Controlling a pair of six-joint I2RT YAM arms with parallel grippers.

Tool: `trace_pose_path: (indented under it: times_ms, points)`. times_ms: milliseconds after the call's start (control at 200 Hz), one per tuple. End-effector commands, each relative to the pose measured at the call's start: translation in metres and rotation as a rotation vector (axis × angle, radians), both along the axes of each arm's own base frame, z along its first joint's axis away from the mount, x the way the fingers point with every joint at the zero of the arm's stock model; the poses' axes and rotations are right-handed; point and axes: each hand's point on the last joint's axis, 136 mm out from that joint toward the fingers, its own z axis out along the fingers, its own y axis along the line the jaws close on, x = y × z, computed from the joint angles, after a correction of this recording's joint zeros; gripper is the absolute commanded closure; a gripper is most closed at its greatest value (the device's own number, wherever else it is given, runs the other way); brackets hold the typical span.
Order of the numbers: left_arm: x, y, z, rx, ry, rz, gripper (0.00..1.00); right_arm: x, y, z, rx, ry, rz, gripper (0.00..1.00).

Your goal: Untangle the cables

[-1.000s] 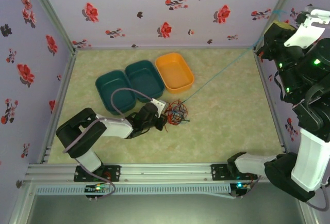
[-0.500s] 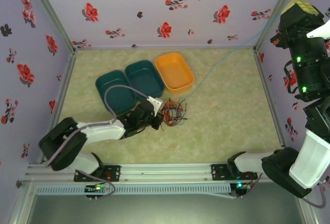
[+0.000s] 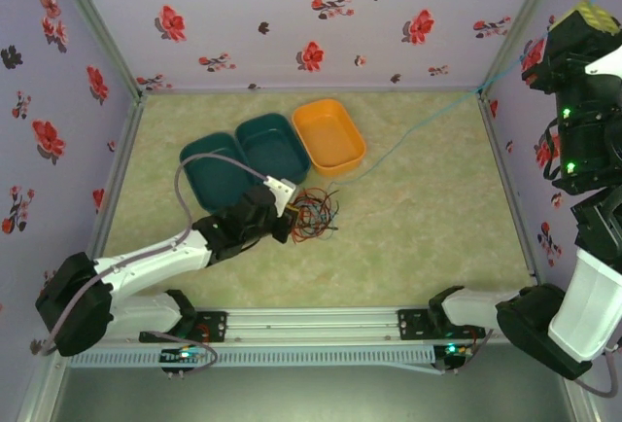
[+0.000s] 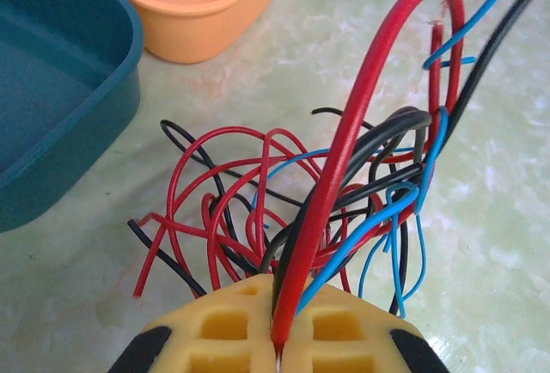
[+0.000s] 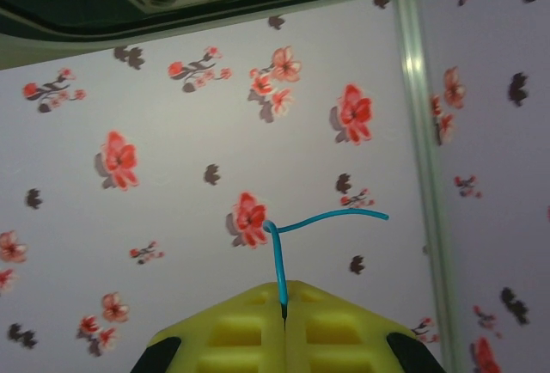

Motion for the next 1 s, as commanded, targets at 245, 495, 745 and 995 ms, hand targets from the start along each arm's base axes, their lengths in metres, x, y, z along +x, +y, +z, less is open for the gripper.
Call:
trace_pose_path:
  times_ms: [245, 495, 745, 995]
  points:
    - [0.004, 0.028, -0.040, 0.067, 0.091, 0.100, 1.00, -0.038, -0.049, 0.015, 0.007, -0.062, -0.211, 1.00]
    - [0.002, 0.038, -0.074, 0.114, 0.162, 0.133, 1.00, -0.060, -0.060, 0.025, 0.022, -0.112, -0.218, 1.00]
    - [0.001, 0.036, -0.076, 0.084, 0.175, 0.135, 1.00, -0.056, -0.057, 0.016, 0.015, -0.079, -0.199, 1.00]
    - [0.007, 0.019, -0.047, 0.011, 0.133, 0.097, 1.00, 0.000, -0.016, -0.028, -0.031, 0.089, -0.104, 1.00]
